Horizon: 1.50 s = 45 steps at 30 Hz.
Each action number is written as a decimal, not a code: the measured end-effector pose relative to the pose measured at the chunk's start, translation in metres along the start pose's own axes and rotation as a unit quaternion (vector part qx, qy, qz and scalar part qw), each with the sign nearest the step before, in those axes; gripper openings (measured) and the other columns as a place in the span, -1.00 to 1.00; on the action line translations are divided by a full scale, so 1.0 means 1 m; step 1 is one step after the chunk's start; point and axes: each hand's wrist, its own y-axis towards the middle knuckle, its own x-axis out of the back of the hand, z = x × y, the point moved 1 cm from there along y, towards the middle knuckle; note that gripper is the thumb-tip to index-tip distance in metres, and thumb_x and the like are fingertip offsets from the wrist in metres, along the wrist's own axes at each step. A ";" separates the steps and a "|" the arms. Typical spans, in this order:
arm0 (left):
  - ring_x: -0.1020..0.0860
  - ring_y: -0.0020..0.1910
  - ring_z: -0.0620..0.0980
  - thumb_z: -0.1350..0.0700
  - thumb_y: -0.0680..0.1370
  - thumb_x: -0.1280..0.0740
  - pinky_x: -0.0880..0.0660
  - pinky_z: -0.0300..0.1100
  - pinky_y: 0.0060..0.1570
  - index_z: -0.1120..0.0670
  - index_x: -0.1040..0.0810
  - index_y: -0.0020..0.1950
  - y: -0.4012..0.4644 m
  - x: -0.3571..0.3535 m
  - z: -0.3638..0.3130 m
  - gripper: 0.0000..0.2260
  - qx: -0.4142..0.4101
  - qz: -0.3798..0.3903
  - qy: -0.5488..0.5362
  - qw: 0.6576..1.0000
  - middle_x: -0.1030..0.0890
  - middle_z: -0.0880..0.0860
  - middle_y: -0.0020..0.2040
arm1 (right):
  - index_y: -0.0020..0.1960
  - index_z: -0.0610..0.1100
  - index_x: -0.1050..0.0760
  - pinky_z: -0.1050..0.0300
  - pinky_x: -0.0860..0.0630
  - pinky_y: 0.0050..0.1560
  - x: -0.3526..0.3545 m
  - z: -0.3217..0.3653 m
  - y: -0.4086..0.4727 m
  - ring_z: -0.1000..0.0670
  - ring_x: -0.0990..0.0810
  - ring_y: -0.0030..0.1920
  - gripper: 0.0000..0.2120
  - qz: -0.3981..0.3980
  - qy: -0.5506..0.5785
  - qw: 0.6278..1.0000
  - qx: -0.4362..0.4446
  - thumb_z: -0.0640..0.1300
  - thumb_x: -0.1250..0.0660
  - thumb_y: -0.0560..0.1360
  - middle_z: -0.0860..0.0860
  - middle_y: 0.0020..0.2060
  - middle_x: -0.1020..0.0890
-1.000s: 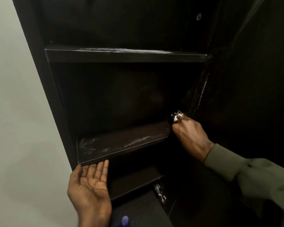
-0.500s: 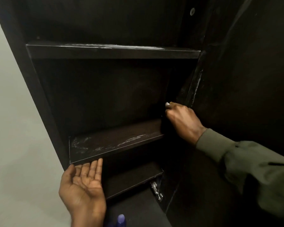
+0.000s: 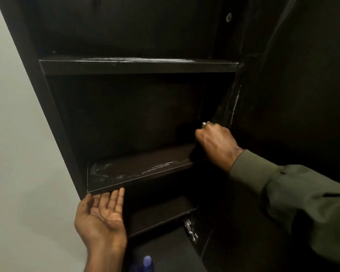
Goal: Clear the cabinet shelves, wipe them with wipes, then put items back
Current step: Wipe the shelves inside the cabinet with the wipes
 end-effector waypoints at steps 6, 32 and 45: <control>-0.28 0.49 0.27 0.05 0.62 -0.16 -0.34 0.15 0.43 0.20 -0.09 0.57 -0.001 0.000 -0.001 -0.44 0.002 -0.001 -0.002 1.000 -0.21 0.23 0.55 | 0.12 -0.11 -0.50 0.07 -0.52 -0.18 -0.012 0.024 -0.009 -0.13 -0.60 0.07 -0.78 0.060 -0.030 0.997 -0.025 -0.33 -0.22 0.55 -0.11 0.04 -0.59; -0.25 0.51 0.27 0.06 0.62 -0.15 -0.33 0.14 0.43 0.18 -0.06 0.59 0.000 0.001 0.003 -0.43 -0.014 -0.013 -0.008 1.000 -0.17 0.21 0.57 | 0.00 -0.22 -0.50 0.07 -0.33 -0.23 -0.023 -0.003 -0.010 -0.21 -0.57 0.03 -0.85 -0.059 0.071 0.996 0.020 -0.36 -0.18 0.55 -0.17 0.02 -0.53; -0.25 0.51 0.25 0.08 0.62 -0.13 -0.33 0.13 0.43 0.20 -0.09 0.57 -0.001 -0.001 0.004 -0.46 -0.017 -0.008 -0.006 1.000 -0.20 0.22 0.56 | -0.03 -0.13 -0.43 0.11 -0.33 -0.28 0.002 0.002 -0.020 -0.09 -0.47 -0.21 -0.81 0.002 0.126 0.990 -0.056 -0.39 -0.24 0.50 -0.02 -0.25 -0.41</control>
